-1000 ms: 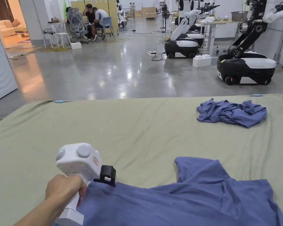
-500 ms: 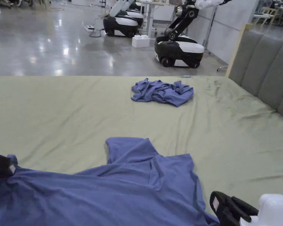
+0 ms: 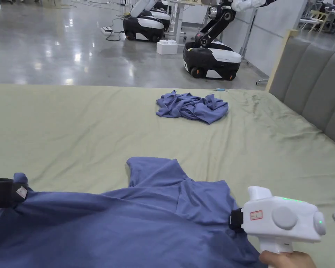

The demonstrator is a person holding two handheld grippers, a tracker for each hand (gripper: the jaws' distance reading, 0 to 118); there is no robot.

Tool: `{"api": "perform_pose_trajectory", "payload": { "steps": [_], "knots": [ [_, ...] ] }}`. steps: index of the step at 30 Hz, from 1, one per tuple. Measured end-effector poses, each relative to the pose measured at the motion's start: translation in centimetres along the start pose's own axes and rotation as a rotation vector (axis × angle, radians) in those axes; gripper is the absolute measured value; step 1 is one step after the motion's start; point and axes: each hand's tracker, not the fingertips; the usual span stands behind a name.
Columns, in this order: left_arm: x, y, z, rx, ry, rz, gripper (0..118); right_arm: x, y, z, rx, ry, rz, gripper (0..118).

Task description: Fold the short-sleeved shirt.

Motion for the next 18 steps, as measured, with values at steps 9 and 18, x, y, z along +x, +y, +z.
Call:
{"api": "perform_pose_trajectory", "payload": {
  "steps": [9, 18],
  "knots": [
    [1.9, 2.4, 10.6, 0.212, -0.022, -0.061, 0, -5.4, 3.1, 11.7, 0.284, 0.139, 0.109, 3],
    [2.6, 6.3, 16.0, 0.296, 0.024, -0.048, 0, -10.0, 9.4, 16.1, 0.389, 0.134, 0.189, 3]
  ]
}}
